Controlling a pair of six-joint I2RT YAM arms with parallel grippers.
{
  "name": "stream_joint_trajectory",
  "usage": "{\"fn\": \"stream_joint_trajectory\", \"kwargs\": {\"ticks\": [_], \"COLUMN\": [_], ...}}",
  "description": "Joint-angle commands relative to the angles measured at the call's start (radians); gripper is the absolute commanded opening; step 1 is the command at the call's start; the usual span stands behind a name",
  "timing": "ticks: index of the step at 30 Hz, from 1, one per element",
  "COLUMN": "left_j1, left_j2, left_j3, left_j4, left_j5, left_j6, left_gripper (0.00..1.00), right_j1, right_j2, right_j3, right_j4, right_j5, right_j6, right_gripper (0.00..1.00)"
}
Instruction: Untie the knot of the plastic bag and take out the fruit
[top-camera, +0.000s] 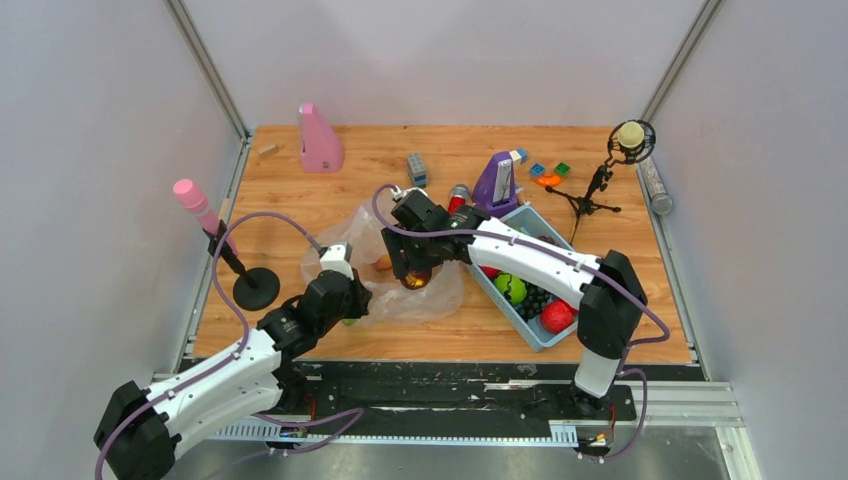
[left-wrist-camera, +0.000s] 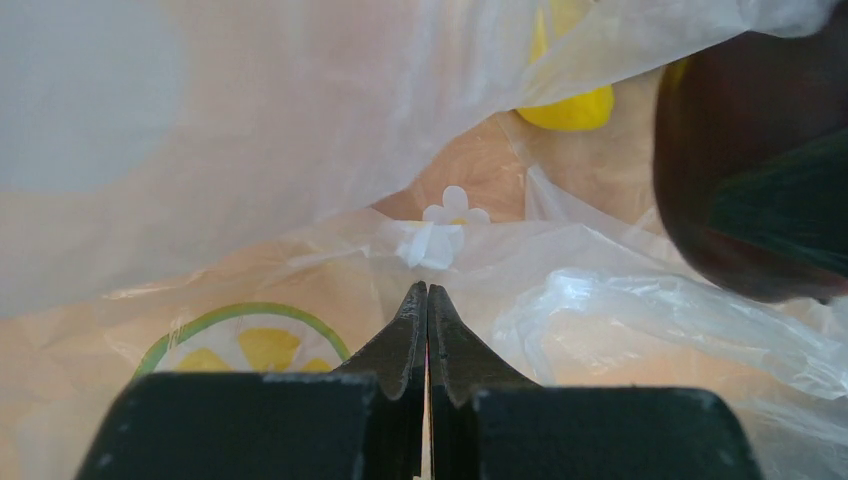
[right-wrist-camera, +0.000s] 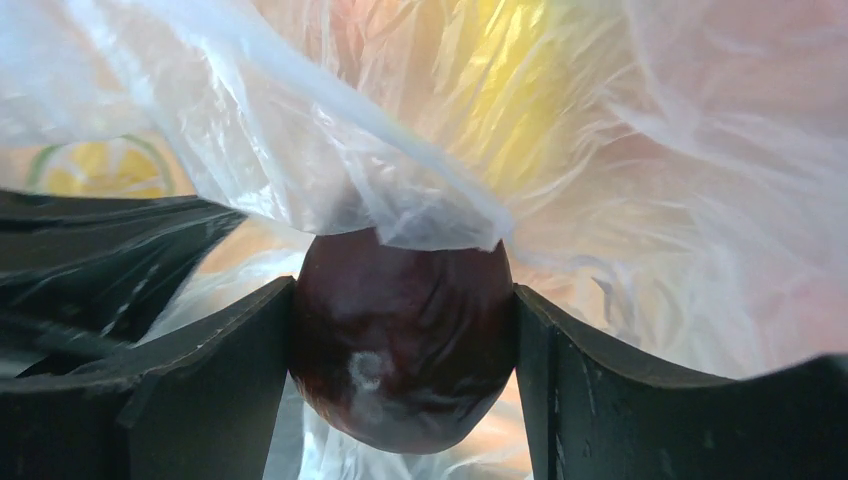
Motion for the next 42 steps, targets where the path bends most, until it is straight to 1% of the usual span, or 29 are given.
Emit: {"fn": "stream_joint_trajectory", "kwargs": {"ticks": [1,8,13,15,22,25,28,31,32,39,42], "left_j1": [-0.003,-0.003,-0.003,-0.003,-0.003,-0.003,-0.003,-0.003,-0.003,-0.003,-0.003], "left_j2": [-0.02,-0.036,-0.05,-0.051,-0.075,-0.097,-0.102,-0.104,-0.106,-0.134,-0.145], "left_j3": [-0.005,-0.004,-0.006,-0.006,0.008,0.013,0.025,0.034,0.035,0.059,0.069], "left_j4": [0.009,-0.009,-0.021,-0.024,-0.048,-0.069,-0.081,-0.091,-0.093,-0.132,-0.154], "left_j5": [-0.013,-0.017,-0.022,-0.022,-0.026,-0.04,-0.042,-0.038,-0.037,-0.046,-0.051], "left_j6": [-0.013,-0.013,-0.014,-0.014,-0.013,-0.007,-0.004,-0.005,-0.005,0.009,0.015], "left_gripper": [0.0,0.0,0.0,0.0,0.0,0.0,0.0,0.0,0.01,0.04,0.06], "right_j1": [0.02,0.028,0.027,0.026,0.025,0.023,-0.008,-0.093,-0.139,-0.368,-0.416], "right_j2": [-0.092,-0.213,-0.304,-0.326,-0.358,-0.397,-0.447,-0.5,-0.524,-0.739,-0.821], "right_j3": [0.041,-0.022,-0.084,-0.096,-0.103,-0.102,-0.112,-0.151,-0.173,-0.414,-0.503], "right_j4": [0.038,0.176,0.296,0.33,0.375,0.39,0.365,0.279,0.251,0.087,0.013], "right_j5": [0.022,-0.028,-0.088,-0.138,-0.181,-0.158,-0.109,-0.057,-0.05,0.046,0.097], "right_j6": [-0.013,-0.003,0.001,0.006,0.046,0.048,0.05,0.08,0.093,0.159,0.213], "right_gripper": [0.46,0.46,0.47,0.48,0.5,0.5,0.5,0.5,0.5,0.51,0.51]}}
